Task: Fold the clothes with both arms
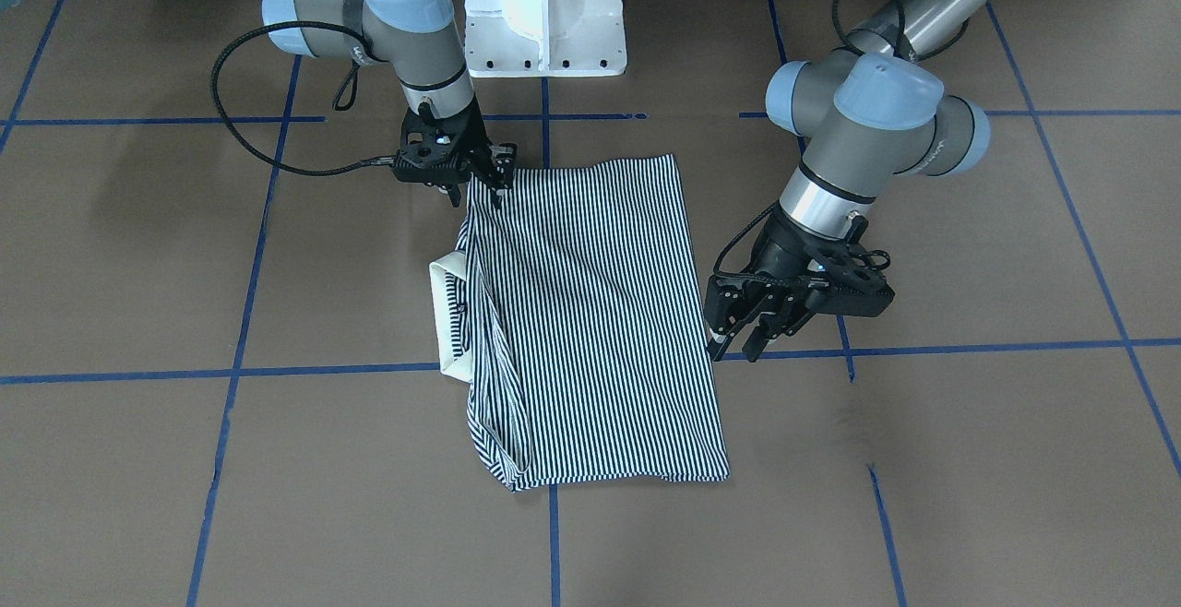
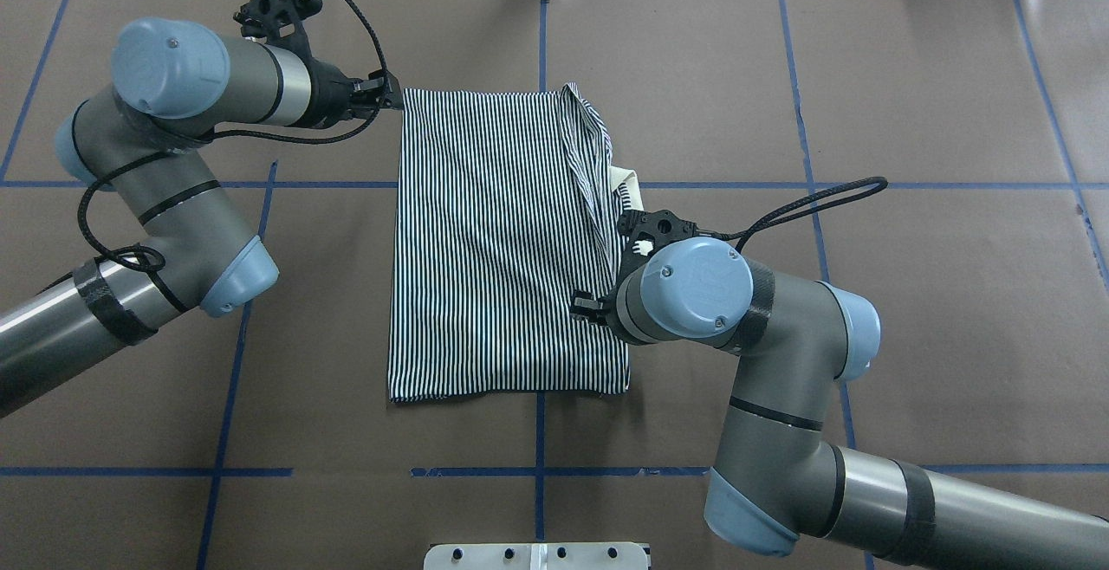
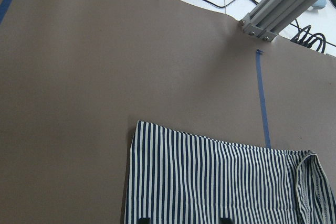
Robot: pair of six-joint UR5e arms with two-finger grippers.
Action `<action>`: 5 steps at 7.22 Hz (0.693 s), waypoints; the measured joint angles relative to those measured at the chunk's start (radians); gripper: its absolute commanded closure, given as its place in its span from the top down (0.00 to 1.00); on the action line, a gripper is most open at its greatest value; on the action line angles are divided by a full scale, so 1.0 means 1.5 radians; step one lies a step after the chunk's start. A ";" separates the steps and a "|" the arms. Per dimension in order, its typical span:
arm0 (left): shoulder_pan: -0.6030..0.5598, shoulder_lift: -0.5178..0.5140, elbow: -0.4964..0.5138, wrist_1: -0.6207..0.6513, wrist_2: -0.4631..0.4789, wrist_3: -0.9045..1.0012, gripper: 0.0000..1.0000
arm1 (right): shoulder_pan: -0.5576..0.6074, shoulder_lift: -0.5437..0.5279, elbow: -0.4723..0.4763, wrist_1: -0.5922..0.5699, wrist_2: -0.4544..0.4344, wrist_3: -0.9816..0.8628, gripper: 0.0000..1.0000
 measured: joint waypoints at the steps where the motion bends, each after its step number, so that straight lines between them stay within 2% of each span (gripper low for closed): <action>1: 0.000 0.000 -0.001 0.000 0.000 0.000 0.53 | -0.011 0.000 0.001 0.000 -0.018 0.085 0.68; 3: 0.000 0.000 -0.002 0.000 0.000 0.000 0.53 | -0.033 0.000 -0.002 -0.001 -0.050 0.192 0.74; 5: 0.000 0.000 -0.002 0.000 0.000 0.000 0.53 | -0.044 -0.002 -0.006 -0.001 -0.055 0.235 0.75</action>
